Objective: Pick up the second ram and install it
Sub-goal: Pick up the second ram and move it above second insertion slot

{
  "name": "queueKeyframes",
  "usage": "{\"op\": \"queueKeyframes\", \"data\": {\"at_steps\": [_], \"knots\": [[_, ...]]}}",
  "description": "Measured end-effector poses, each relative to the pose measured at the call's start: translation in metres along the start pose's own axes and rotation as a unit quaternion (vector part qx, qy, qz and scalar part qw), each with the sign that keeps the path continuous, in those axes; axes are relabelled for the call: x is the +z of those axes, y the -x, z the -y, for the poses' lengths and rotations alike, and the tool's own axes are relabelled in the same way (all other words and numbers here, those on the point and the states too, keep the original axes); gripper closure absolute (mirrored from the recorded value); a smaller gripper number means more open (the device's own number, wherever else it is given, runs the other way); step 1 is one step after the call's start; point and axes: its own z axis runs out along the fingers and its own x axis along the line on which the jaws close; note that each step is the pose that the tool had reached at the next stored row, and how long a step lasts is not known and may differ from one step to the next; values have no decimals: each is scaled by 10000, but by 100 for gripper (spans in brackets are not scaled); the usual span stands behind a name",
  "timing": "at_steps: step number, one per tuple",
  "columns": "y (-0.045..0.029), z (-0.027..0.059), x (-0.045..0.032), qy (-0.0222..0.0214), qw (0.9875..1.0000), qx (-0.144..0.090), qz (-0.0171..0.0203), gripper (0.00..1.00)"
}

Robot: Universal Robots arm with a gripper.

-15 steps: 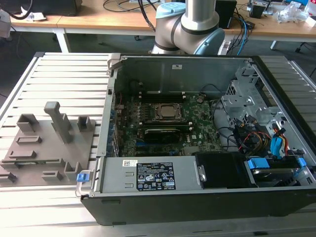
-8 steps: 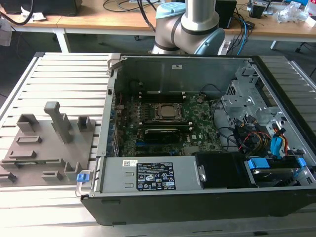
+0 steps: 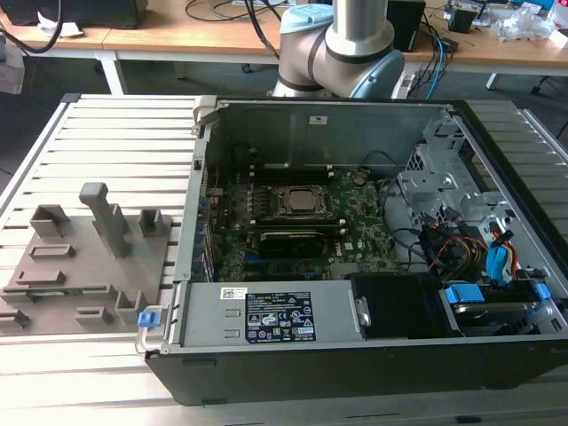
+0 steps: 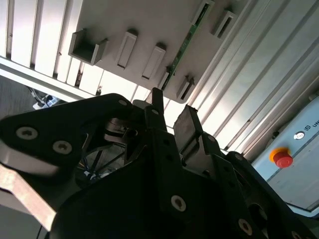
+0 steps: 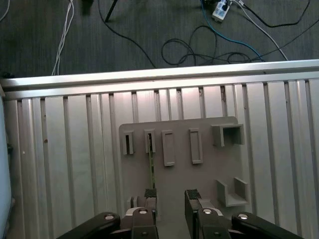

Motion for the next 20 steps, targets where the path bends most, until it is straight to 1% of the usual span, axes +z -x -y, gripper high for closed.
{"op": "queueKeyframes", "data": {"at_steps": [8, 20], "knots": [[-16, 4, 62, 0, 10000, 0, 0, 64], [-21, 8, 149, 0, 10000, 0, 0, 64]]}}
